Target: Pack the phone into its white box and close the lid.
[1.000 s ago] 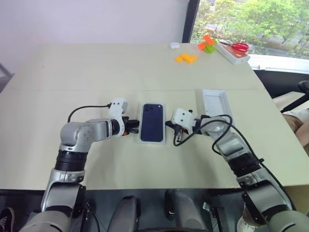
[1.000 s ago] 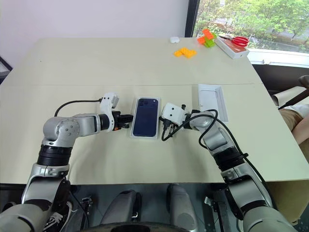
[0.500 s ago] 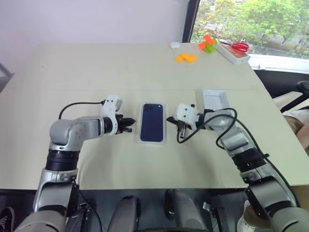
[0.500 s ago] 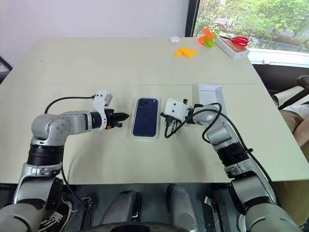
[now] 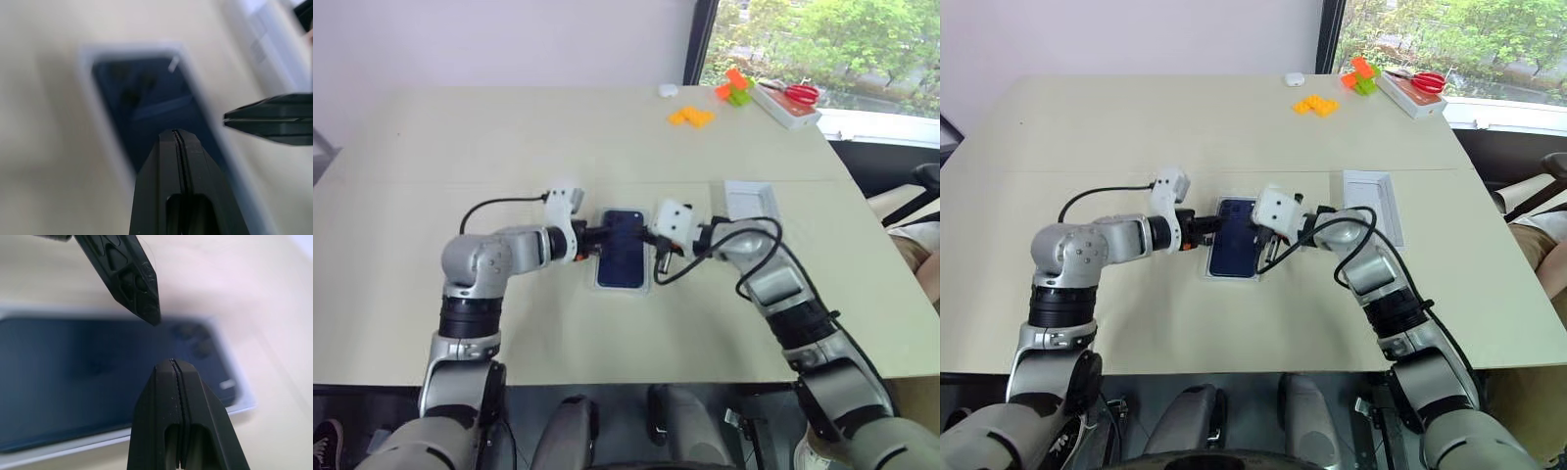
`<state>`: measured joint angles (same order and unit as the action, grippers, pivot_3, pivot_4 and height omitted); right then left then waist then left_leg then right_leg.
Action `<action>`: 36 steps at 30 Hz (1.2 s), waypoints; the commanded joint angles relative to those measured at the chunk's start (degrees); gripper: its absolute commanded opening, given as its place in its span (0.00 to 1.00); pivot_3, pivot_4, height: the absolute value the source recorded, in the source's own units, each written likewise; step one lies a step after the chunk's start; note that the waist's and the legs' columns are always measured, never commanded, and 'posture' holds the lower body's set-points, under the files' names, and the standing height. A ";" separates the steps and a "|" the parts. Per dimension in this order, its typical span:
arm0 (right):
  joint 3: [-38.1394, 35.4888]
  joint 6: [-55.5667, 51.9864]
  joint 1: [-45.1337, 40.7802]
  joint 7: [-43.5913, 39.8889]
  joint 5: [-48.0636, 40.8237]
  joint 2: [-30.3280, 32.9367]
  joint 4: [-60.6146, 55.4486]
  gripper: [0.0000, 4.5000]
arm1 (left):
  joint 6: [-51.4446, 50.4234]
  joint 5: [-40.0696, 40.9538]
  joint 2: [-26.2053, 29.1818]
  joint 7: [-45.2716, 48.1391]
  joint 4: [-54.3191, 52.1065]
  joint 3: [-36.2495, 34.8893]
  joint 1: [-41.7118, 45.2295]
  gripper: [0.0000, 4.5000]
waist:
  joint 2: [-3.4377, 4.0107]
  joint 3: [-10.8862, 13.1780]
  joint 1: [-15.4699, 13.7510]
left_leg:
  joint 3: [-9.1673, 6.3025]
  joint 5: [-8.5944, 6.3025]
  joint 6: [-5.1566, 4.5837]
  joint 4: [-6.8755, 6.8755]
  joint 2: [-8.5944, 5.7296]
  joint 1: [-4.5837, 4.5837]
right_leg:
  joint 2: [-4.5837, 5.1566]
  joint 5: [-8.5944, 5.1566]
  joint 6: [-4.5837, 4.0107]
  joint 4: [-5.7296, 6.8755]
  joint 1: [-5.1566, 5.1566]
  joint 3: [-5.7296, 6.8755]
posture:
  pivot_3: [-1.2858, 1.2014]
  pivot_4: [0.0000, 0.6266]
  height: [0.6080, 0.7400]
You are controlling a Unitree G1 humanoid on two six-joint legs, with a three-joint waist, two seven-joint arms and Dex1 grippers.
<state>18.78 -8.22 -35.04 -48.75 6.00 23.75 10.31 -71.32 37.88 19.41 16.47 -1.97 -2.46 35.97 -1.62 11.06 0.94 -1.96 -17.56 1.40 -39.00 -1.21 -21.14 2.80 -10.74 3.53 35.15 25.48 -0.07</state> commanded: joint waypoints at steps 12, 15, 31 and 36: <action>-10.96 -15.92 -3.19 5.50 -7.11 -0.69 -5.80 0.41 | 11.00 -1.82 1.84 6.88 -4.24 -2.72 0.32 0.41 | 0.05 -0.01 -0.11 | 0.01 0.00 0.00 -0.02 0.00 -0.05 | 0.01 0.01 -0.01 -0.01 0.05 -0.03 | 0.52 0.24 1.00; -13.61 -23.59 -3.71 9.81 -6.71 -0.07 -9.44 0.77 | 12.80 -1.13 4.83 11.41 -5.31 -3.06 -0.47 0.77 | 0.06 0.00 -0.19 | -0.02 0.00 0.00 -0.01 0.01 -0.10 | 0.00 0.01 -0.01 0.00 0.08 -0.01 | 0.52 0.24 1.00; -18.64 -54.28 -1.59 33.62 -1.57 -5.01 -20.94 1.00 | 28.29 -1.24 24.05 40.54 -6.61 -4.10 -9.14 1.00 | 0.13 0.04 -0.08 | 0.08 -0.02 -0.06 0.00 0.01 -0.27 | 0.01 -0.11 -0.21 -0.03 0.25 -0.01 | 0.52 0.24 1.00; -19.57 -50.89 -1.27 40.95 0.37 -7.41 -15.10 1.00 | 29.53 -1.61 26.40 42.66 -6.28 -5.06 -10.23 1.00 | 0.18 0.07 0.12 | 0.10 -0.06 -0.13 0.01 0.04 -0.26 | -0.02 -0.02 -0.04 -0.02 0.27 -0.01 | 0.52 0.24 1.00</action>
<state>0.58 -60.83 -35.93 -9.90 5.48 16.75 -5.39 -43.04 35.93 45.54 58.94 -6.89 -6.01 25.80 -1.43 11.13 1.06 -1.85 -17.62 1.27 -38.99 -1.17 -21.40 2.78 -10.76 3.49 35.12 25.75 -0.09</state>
